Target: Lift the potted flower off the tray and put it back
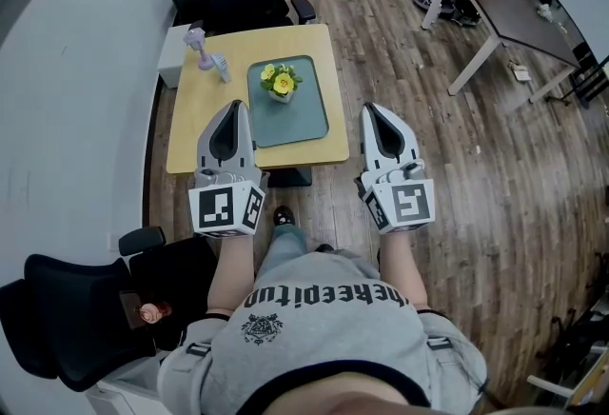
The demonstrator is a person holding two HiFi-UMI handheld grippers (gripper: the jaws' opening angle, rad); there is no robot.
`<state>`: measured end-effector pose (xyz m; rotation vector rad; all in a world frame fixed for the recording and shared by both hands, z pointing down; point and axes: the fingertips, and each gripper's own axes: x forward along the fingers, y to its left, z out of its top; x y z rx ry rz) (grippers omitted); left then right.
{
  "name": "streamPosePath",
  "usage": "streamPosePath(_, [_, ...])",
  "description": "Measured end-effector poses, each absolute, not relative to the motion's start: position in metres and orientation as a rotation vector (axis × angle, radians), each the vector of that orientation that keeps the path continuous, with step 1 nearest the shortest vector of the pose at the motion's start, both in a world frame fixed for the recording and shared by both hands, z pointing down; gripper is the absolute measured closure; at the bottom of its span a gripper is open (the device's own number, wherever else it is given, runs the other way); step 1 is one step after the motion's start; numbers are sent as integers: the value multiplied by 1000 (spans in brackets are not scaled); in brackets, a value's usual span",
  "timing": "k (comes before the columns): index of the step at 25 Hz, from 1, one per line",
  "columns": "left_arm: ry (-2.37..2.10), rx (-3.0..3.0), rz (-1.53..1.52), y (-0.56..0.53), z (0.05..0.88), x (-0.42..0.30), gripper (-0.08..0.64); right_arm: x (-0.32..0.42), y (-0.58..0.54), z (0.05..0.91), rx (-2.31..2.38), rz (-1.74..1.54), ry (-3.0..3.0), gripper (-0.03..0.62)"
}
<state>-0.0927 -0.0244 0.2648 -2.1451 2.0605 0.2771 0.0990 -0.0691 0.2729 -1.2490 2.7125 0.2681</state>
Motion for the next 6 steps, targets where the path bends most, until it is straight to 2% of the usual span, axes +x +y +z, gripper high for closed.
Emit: streamPosePath(6, [2061,-2151,285,-22,265,-89,555,103,-65,272,-1260,265,2711,589])
